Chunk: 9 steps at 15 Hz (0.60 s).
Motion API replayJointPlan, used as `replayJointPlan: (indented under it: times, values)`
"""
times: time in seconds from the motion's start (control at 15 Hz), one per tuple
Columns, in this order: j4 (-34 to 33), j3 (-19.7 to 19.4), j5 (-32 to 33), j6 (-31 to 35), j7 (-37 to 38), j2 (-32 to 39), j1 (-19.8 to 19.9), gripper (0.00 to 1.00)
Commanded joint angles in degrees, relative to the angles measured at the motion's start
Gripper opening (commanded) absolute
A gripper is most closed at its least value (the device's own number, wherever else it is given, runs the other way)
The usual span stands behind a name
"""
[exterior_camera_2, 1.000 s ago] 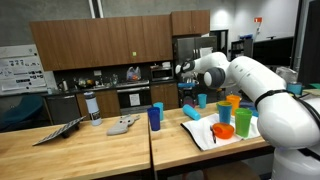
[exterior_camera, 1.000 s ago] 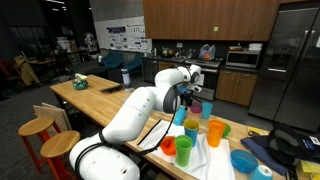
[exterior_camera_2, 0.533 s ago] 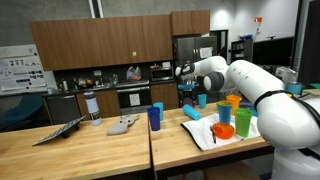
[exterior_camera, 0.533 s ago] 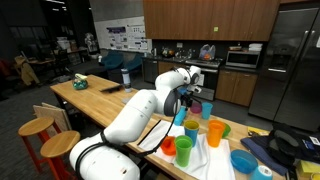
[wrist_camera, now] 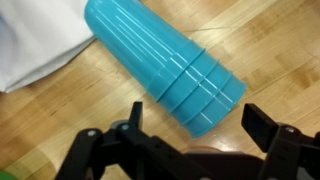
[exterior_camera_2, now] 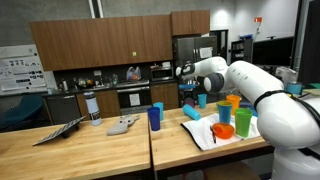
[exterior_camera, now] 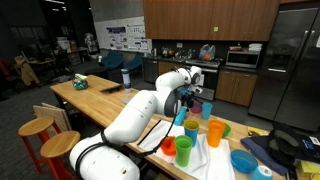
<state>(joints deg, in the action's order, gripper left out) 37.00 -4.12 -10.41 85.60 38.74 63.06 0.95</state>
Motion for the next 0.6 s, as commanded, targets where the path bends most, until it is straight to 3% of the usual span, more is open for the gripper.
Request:
replayJointPlan:
  times: [0.0,0.53]
  values:
    - [-2.13,-0.41,0.19,-2.32,0.38,0.82,0.83,1.0]
    - [-1.61,-0.14,0.2,-3.51,-0.32,1.05,0.61,1.0]
